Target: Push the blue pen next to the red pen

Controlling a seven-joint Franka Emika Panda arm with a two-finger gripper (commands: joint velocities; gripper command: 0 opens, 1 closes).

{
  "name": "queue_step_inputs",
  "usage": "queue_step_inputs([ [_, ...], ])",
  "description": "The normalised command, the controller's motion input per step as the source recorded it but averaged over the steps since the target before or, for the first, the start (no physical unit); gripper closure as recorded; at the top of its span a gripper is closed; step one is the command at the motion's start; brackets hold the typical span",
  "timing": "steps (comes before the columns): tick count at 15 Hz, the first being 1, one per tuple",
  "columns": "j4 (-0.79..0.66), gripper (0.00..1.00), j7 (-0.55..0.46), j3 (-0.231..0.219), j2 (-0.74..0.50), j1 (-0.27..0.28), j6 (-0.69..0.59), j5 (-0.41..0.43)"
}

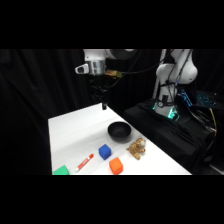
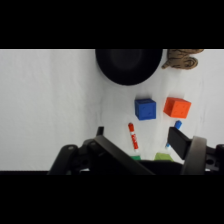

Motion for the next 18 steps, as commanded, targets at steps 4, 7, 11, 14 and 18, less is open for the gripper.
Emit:
queue_step_inputs([
  [4,0.04,0.0,0.06,0.048,0.05,0.012,0.03,-0.021],
  [7,0.12,0.0,0.23,0.122,0.14,0.102,0.13,-0.085],
  [11,0.19,0.0,0.32,0.136,0.21,0.155,0.21,-0.169],
  [14,0.35,0.0,0.42,0.098,0.37,0.181,0.19,-0.284],
  [18,0.48,0.0,0.38,0.039,0.45,0.195,0.08,-0.288],
])
